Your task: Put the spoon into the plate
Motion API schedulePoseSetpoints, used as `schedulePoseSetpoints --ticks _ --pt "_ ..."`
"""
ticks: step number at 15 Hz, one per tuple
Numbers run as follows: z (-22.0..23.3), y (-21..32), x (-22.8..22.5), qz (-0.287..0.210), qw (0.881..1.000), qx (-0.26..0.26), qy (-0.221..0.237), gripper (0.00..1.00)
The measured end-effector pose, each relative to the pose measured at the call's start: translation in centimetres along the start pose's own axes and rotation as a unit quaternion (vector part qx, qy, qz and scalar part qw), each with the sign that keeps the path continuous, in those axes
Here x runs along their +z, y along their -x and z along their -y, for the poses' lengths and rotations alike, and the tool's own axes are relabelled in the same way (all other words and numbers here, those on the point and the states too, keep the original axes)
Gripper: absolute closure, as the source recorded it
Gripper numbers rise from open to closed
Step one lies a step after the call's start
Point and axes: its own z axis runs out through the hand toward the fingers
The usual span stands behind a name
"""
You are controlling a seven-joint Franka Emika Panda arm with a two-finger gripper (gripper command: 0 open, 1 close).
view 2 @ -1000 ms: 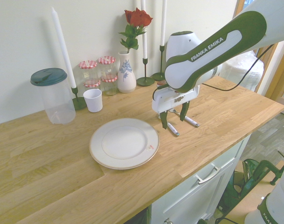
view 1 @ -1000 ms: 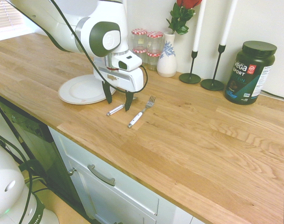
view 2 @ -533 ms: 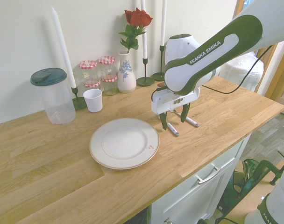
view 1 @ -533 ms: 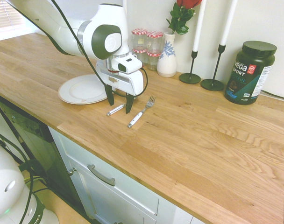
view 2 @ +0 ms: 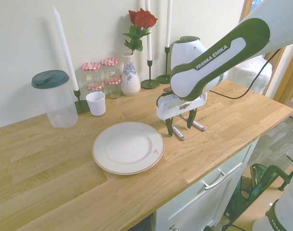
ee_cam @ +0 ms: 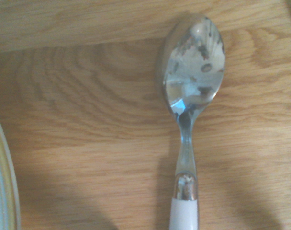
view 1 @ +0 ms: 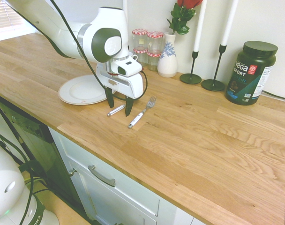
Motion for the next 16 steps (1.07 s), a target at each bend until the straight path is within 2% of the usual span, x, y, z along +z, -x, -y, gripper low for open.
schedulePoseSetpoints --ticks 16 --pt "0.12 0.24 0.06 -0.001 1.0 0.003 -0.005 1.0"
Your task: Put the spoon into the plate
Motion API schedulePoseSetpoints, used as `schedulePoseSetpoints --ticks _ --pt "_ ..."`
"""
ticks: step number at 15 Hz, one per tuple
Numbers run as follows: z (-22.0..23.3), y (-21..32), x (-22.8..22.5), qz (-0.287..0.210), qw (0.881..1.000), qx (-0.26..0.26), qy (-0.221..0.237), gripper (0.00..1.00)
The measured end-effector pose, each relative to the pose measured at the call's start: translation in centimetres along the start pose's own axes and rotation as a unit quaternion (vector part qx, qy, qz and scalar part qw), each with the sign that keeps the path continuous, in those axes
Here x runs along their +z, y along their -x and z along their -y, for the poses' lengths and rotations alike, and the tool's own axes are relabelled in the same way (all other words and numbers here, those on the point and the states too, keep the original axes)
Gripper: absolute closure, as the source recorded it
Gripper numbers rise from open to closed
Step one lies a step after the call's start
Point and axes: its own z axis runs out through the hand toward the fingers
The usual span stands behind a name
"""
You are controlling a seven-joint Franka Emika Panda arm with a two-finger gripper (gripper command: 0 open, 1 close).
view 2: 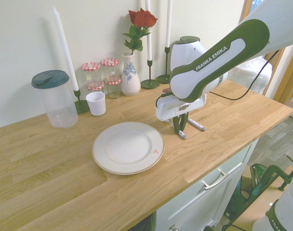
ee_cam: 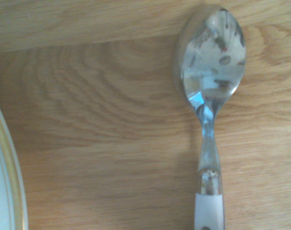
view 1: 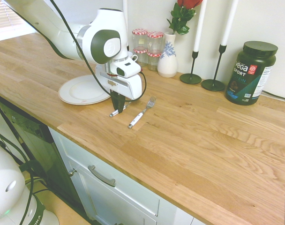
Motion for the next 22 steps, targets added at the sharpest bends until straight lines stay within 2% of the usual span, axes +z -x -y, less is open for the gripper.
schedulePoseSetpoints --ticks 4,8,11,15,22 --pt "0.2 0.3 -0.5 -0.001 1.0 0.001 -0.009 1.0" --pt "0.3 1.9 -6.7 -0.02 0.998 -0.002 -0.055 1.0" --pt "1.1 6.7 -10.1 -0.027 0.997 -0.038 -0.063 1.0" --pt "4.1 15.1 -9.2 -0.033 0.995 -0.083 -0.05 1.0" --pt "9.7 16.5 -6.3 -0.014 0.994 -0.101 -0.036 1.0"
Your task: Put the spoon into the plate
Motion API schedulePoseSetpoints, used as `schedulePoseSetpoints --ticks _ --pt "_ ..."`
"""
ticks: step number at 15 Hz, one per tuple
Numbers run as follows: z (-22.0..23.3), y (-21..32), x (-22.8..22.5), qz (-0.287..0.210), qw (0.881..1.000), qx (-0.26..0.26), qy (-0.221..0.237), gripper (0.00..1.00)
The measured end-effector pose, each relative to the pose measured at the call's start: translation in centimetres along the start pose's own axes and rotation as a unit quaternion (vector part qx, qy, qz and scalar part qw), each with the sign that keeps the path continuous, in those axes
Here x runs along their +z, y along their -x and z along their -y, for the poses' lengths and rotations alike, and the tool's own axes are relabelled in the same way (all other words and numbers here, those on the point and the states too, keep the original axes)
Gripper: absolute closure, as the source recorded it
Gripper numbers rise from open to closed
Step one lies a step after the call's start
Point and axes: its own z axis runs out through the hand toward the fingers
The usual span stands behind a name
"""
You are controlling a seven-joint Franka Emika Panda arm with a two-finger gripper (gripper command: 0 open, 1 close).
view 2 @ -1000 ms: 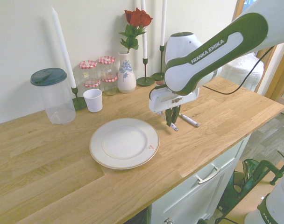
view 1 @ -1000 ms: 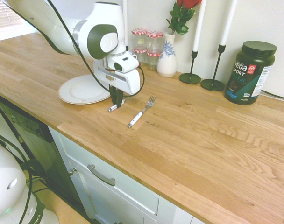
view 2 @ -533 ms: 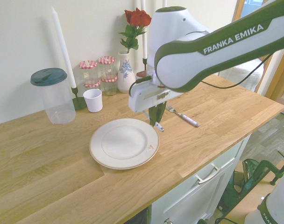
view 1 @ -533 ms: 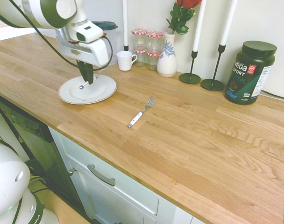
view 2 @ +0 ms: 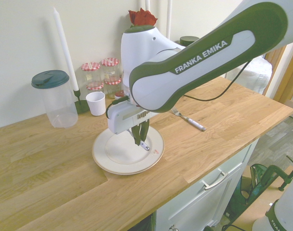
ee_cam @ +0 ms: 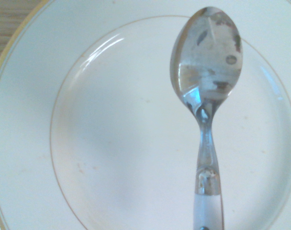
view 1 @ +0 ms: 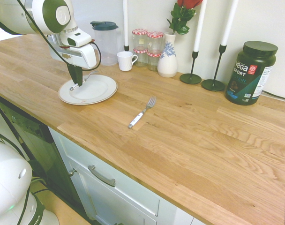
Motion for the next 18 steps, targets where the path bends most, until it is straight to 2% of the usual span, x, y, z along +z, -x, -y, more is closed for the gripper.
schedulePoseSetpoints --ticks 7,8,18 --pt "1.4 0.4 3.0 0.011 1.0 0.002 -0.002 1.0" --pt "1.4 0.4 3.2 0.012 1.0 0.003 -0.001 0.0" --pt "1.7 0.7 4.4 0.016 1.0 0.003 0.005 0.0"
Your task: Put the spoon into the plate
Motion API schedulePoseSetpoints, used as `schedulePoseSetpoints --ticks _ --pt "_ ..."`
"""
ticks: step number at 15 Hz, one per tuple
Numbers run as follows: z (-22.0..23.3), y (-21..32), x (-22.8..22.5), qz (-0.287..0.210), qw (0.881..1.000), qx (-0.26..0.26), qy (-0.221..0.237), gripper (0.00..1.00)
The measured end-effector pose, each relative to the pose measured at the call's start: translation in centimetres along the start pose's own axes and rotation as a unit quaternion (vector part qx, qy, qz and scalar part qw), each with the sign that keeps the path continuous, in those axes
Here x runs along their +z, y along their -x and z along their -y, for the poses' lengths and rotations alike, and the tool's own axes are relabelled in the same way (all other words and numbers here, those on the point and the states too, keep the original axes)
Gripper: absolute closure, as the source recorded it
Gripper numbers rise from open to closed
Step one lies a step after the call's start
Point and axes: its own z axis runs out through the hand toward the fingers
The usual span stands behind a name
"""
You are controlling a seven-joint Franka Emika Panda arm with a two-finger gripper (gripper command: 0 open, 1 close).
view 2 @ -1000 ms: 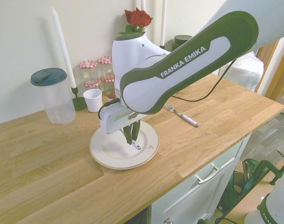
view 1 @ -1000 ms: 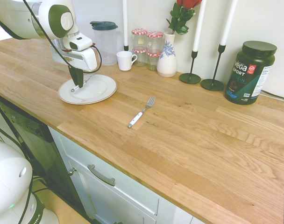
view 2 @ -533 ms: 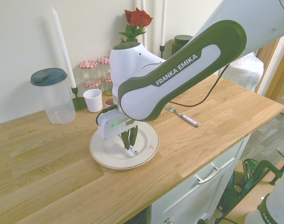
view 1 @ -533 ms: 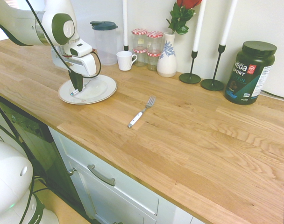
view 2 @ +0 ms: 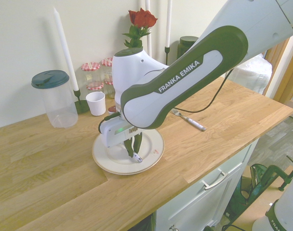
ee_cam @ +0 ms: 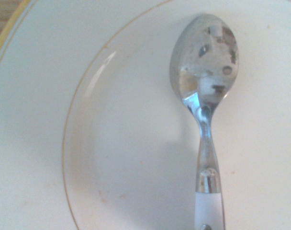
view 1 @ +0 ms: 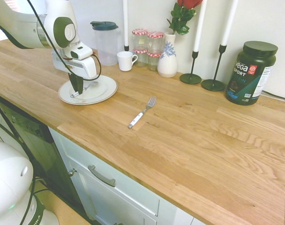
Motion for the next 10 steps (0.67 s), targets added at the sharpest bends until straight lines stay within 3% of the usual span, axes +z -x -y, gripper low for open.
schedulePoseSetpoints --ticks 5,10 --pt "1.2 -0.6 -2.5 -0.01 1.0 0.001 -0.018 0.0" --pt "-2.2 -4.3 -10.2 -0.045 0.999 0.019 0.009 0.0"
